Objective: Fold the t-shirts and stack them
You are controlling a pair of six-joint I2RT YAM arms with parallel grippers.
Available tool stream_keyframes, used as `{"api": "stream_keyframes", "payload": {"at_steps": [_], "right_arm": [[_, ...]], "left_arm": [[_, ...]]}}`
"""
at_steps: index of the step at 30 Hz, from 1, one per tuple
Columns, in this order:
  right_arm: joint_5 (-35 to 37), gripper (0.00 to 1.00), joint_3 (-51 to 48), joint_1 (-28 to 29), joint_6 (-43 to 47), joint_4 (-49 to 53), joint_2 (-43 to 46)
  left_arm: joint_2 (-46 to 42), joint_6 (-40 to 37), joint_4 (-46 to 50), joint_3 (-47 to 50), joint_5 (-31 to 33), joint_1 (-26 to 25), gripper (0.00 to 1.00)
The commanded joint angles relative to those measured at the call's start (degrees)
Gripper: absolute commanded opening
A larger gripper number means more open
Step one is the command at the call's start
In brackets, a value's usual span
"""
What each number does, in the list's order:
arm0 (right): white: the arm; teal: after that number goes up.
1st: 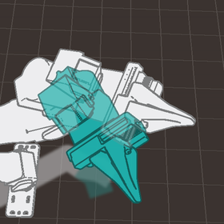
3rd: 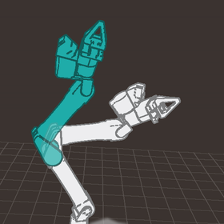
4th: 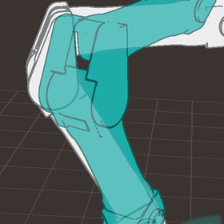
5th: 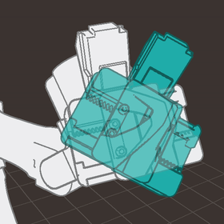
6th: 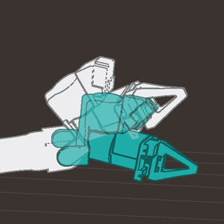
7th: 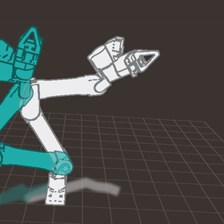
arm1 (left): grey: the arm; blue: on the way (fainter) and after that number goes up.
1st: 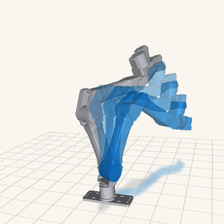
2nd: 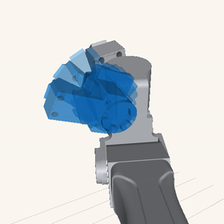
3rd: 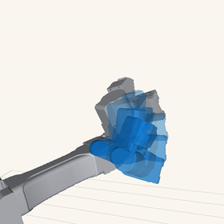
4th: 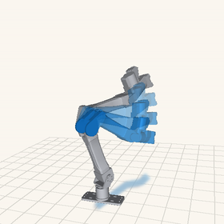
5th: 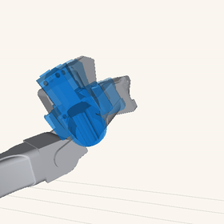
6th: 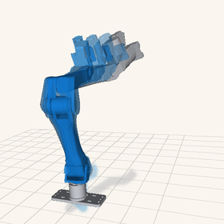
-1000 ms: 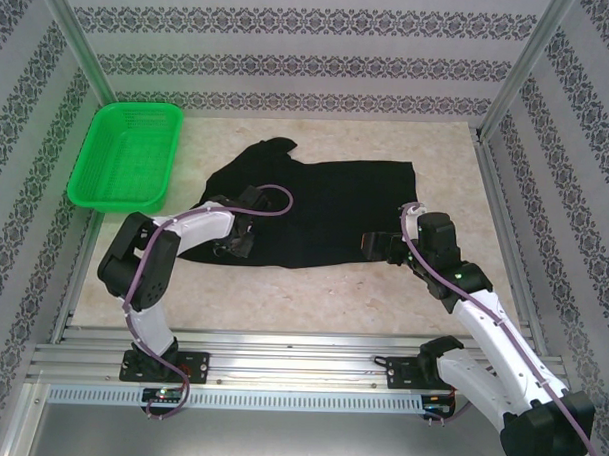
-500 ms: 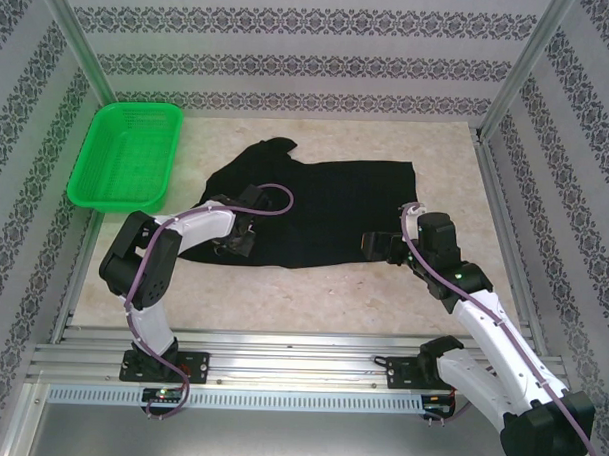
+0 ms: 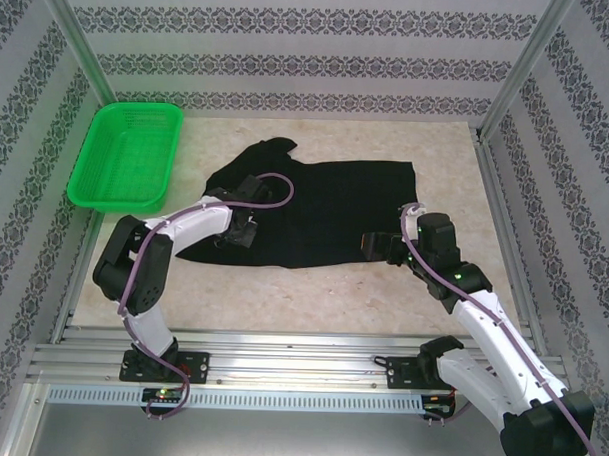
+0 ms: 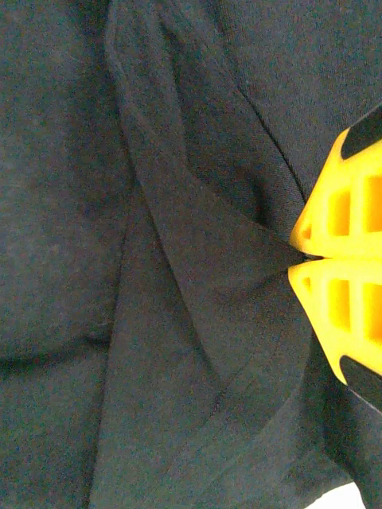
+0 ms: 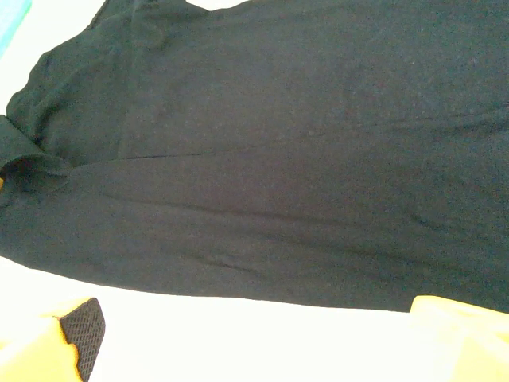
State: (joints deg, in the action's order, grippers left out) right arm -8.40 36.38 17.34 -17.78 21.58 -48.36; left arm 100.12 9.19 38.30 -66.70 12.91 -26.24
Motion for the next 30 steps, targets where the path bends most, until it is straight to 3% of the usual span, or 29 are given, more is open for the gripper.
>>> {"api": "stream_keyframes", "payload": {"at_steps": [1, 30], "right_arm": [[-0.8, 0.98, -0.7, -0.7, -0.3, -1.0, 0.1], [-1.5, 0.98, -0.3, -0.6, -0.2, -1.4, -2.6]], "left_arm": [[-1.0, -1.4, 2.8, -2.1, 1.7, 0.2, 0.06], [16.0, -11.1, 5.8, -23.4, 5.4, 2.1, 0.06]]}}
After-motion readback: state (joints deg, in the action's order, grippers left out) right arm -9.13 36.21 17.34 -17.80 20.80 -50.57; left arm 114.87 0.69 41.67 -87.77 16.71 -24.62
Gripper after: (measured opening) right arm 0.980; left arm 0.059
